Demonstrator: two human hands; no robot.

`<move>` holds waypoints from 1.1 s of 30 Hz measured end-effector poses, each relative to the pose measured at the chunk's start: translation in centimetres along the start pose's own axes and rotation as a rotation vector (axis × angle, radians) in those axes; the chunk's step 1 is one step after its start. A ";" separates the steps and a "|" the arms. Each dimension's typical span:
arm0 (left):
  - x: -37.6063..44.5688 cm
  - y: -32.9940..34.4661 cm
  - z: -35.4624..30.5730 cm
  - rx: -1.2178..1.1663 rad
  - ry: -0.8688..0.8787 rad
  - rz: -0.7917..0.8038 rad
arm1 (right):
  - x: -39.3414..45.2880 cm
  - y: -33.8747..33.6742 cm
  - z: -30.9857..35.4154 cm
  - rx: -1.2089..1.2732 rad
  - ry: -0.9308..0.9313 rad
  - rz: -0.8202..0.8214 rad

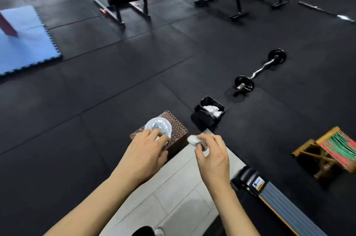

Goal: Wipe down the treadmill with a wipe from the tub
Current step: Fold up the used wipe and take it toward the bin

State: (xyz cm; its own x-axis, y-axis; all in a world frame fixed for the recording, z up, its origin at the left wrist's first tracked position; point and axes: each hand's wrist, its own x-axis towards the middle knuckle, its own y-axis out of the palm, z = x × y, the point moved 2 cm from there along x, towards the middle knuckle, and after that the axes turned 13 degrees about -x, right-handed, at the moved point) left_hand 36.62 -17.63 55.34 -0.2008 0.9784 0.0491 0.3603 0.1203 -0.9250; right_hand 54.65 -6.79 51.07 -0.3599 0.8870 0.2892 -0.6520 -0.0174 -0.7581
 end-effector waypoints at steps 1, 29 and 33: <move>1.6 0.4 -0.3 -0.004 0.025 0.016 | 0.8 -0.2 -1.0 -0.015 0.026 -0.012; 51.0 16.0 5.9 -0.132 0.102 0.307 | 41.3 14.3 -25.4 -0.291 0.348 0.120; 55.2 19.7 7.3 -0.141 0.091 0.331 | 45.4 18.7 -29.3 -0.277 0.416 0.141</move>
State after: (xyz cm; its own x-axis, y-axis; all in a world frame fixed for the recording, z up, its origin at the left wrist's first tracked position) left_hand 25.98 37.47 37.12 0.0274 0.9783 -0.2052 0.5152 -0.1897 -0.8358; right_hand 45.70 46.67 32.90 -0.0985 0.9943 -0.0409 -0.3954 -0.0769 -0.9153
